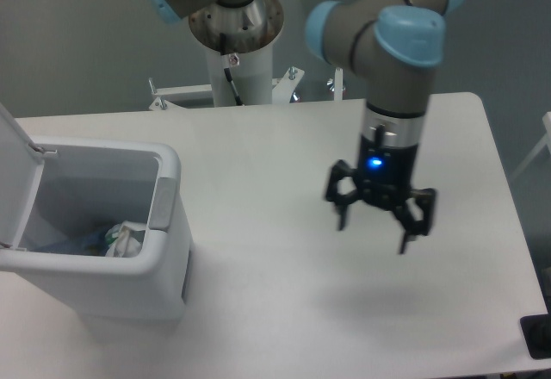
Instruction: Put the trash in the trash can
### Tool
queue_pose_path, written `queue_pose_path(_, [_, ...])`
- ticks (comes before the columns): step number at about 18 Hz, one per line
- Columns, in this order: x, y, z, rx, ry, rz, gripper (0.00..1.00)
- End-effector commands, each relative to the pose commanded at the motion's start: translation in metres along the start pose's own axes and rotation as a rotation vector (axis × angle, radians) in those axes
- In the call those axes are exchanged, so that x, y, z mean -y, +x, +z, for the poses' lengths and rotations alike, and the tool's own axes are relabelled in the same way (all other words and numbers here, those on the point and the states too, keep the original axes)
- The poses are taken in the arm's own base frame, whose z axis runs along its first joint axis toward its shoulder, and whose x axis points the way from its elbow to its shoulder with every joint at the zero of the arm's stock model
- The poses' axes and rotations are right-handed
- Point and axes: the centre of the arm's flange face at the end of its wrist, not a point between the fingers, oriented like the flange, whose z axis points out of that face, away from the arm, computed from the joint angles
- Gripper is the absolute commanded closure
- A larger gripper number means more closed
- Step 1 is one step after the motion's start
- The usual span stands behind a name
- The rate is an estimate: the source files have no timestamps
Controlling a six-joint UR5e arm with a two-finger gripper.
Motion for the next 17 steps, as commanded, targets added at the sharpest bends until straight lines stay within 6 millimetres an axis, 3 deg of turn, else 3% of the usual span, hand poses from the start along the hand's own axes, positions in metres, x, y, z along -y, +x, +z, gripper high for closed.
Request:
queue_pose_path(4, [-0.011,0.0,0.004,-0.045,-0.152,0.117,0.0])
queue_pose_path(12, [-0.014,0.005,0.002,-0.105,-0.211,0.128,0.0])
queue_pose_path(17, [-0.006,0.014,0.008,-0.106,-0.268,0.158,0.0])
